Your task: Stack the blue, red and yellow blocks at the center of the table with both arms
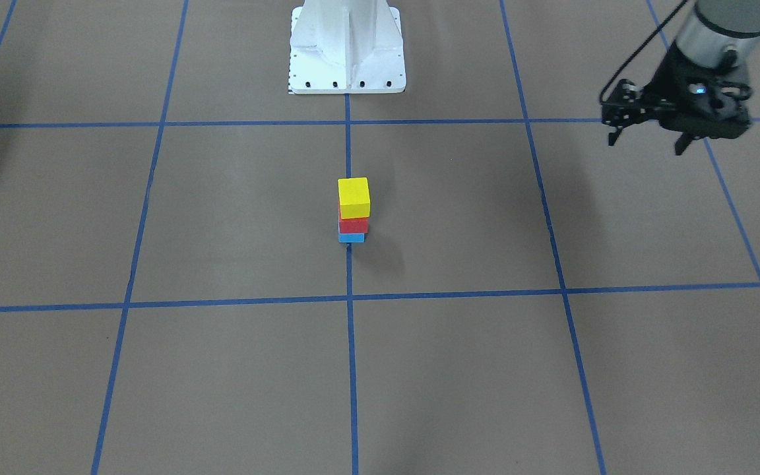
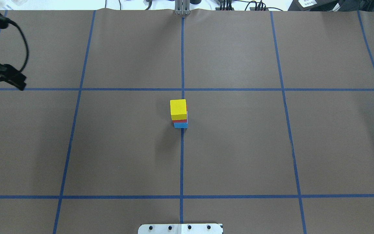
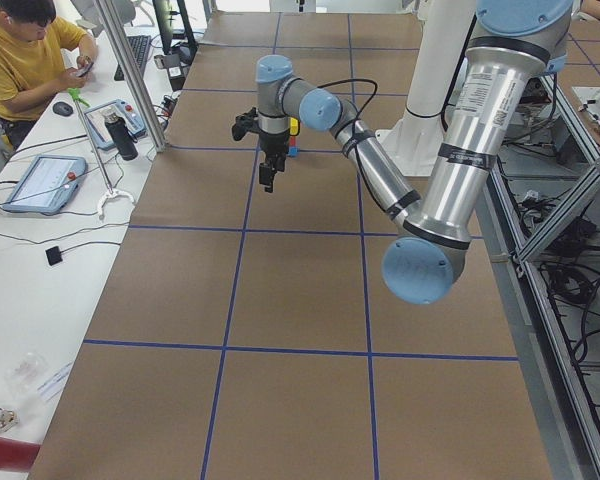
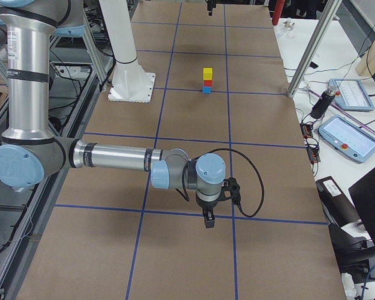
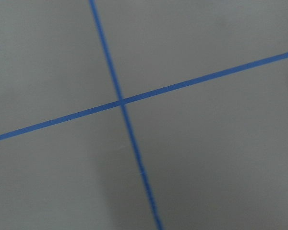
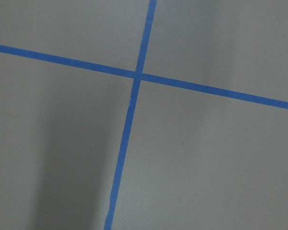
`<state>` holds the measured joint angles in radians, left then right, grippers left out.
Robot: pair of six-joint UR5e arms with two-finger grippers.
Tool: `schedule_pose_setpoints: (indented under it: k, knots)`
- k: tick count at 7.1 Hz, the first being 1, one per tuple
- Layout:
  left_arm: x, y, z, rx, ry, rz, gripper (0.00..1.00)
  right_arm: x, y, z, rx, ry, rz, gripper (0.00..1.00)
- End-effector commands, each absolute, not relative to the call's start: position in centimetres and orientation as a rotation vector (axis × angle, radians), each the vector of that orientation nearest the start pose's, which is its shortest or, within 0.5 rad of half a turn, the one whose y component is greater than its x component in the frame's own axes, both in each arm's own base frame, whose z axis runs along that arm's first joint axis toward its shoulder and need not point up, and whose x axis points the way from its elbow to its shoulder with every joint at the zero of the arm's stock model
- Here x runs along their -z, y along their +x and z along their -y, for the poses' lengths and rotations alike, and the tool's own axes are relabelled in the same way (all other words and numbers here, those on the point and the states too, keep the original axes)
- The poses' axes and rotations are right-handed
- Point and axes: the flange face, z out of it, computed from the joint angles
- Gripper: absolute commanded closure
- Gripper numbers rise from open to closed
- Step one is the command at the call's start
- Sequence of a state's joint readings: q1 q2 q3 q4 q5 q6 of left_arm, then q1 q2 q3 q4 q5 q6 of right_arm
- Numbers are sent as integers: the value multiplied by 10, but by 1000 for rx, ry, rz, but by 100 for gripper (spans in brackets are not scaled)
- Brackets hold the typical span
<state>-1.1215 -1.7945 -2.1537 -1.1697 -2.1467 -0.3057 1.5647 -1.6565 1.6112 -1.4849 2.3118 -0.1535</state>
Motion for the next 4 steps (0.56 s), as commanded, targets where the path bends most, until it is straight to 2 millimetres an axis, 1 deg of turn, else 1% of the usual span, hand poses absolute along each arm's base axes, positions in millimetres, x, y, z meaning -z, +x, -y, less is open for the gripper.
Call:
schedule_pose_setpoints:
  k: [1, 2, 3, 4]
  knots:
    - [-438, 25, 470, -329, 127, -607, 0, -673, 63, 458, 167, 93, 738, 0]
    - [-482, -8, 467, -339, 86, -597, 0, -673, 63, 458, 167, 94, 738, 0]
    - [-509, -27, 467, -363, 66, -597, 0, -672, 63, 459, 168, 96, 738, 0]
    - [-544, -36, 438, -325, -7, -605, 0, -670, 63, 460, 170, 100, 738, 0]
